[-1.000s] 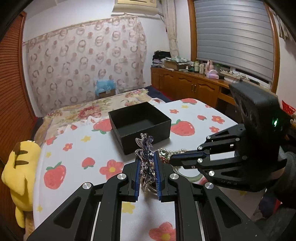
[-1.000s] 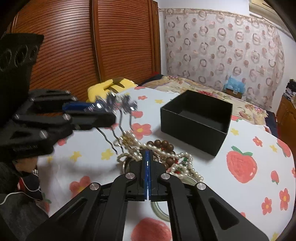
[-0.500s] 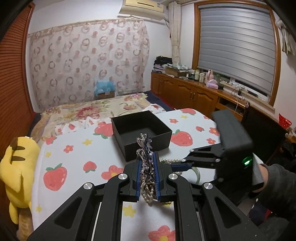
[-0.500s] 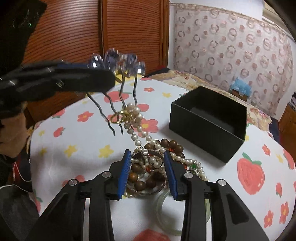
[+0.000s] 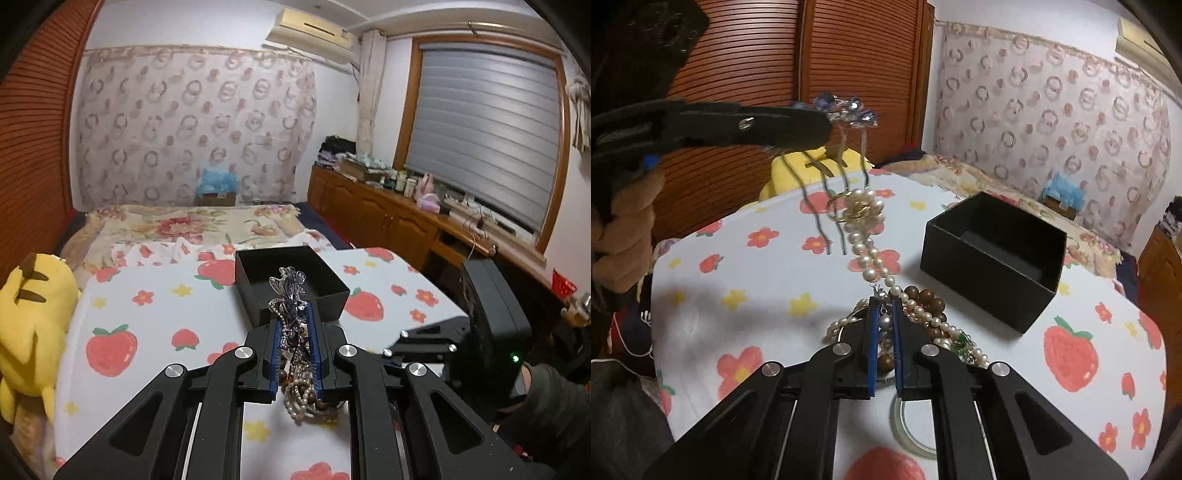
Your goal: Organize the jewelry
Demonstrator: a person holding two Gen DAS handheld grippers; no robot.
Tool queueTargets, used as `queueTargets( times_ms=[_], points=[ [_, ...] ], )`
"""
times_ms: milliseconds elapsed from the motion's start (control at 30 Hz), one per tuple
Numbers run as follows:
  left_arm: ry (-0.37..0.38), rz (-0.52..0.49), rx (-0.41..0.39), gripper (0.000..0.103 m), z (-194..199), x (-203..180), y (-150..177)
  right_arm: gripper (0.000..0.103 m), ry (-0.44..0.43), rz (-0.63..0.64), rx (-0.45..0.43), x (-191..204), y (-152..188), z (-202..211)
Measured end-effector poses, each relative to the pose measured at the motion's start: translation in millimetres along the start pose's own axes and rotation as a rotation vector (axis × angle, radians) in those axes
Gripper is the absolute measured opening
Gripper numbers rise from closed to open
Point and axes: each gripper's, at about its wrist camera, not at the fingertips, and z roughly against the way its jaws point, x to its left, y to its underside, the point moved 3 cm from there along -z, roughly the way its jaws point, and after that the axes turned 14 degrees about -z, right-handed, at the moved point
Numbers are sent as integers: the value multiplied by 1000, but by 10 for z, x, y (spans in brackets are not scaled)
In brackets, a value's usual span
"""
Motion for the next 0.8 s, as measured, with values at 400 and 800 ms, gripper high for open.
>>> queueTargets(
  times_ms=[400,800],
  points=[
    [-50,54,-1,8,47,180,-11,8,107,-97,68,-351,134,-72],
    [-39,4,50,9,-123,90,64,8,67,-102,-88,-352,-247,440]
  ],
)
